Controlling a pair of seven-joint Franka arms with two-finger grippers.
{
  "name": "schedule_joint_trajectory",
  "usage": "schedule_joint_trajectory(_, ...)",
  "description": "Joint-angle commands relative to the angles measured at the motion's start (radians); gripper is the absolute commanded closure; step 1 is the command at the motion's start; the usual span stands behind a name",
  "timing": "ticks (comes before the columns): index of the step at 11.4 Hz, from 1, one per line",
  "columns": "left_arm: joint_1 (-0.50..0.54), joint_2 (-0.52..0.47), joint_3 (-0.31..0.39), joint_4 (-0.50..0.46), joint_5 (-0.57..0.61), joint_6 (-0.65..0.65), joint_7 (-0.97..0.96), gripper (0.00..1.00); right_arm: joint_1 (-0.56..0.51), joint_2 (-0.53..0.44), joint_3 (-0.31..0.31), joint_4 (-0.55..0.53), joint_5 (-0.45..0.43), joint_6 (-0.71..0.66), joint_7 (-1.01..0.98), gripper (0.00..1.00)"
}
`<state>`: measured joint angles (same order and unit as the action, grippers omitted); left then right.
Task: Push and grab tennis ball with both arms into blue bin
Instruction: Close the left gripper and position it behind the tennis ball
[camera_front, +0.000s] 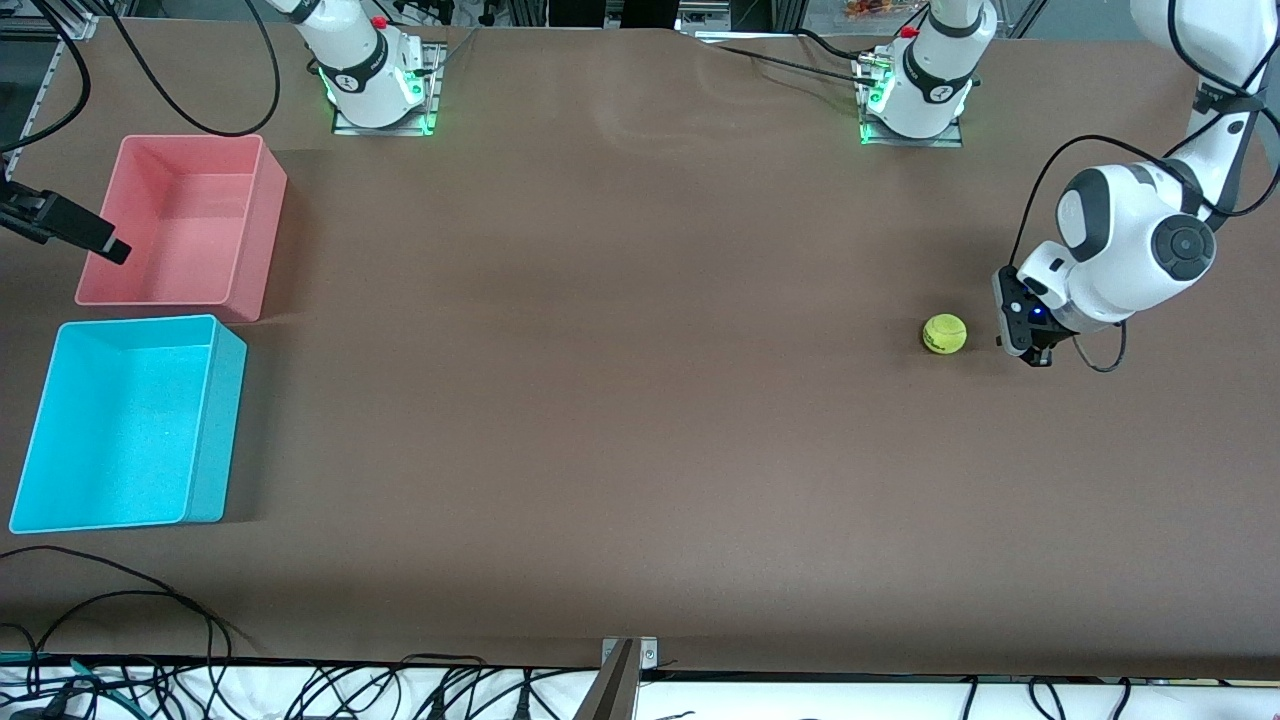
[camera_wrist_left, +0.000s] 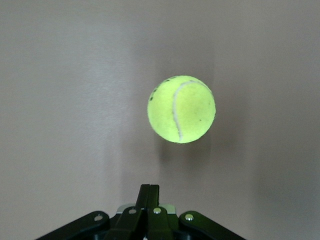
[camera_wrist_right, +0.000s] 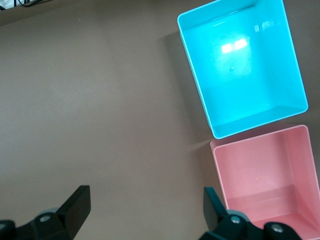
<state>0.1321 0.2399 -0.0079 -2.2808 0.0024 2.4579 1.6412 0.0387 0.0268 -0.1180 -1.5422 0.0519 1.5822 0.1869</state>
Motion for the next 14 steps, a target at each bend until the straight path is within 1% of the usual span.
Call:
schedule_joint_trajectory(1, 0.009, 0.051, -0.001, -0.005, 0.028, 0.023, 0.048, 1.00, -0.005, 0.004, 0.000, 0.019, 0.017, -0.008, 0.008, 0.00)
schedule_joint_trajectory(2, 0.011, 0.074, -0.001, -0.003, 0.028, 0.035, 0.069, 1.00, -0.005, 0.004, 0.000, 0.019, 0.017, -0.007, 0.008, 0.00)
schedule_joint_trajectory(5, 0.023, 0.091, -0.001, -0.005, 0.027, 0.055, 0.074, 1.00, -0.007, 0.004, 0.000, 0.019, 0.016, -0.008, 0.008, 0.00)
schedule_joint_trajectory(7, 0.024, 0.091, -0.003, -0.006, 0.019, 0.053, 0.074, 1.00, -0.007, 0.004, 0.000, 0.019, 0.017, -0.008, 0.008, 0.00)
schedule_joint_trajectory(11, 0.027, 0.068, -0.003, -0.048, 0.007, 0.041, 0.003, 1.00, -0.010, 0.004, -0.002, 0.019, 0.017, -0.008, 0.008, 0.00)
schedule_joint_trajectory(14, 0.024, 0.053, -0.003, -0.068, 0.005, 0.041, -0.010, 1.00, -0.010, 0.004, -0.005, 0.019, 0.016, -0.008, 0.008, 0.00)
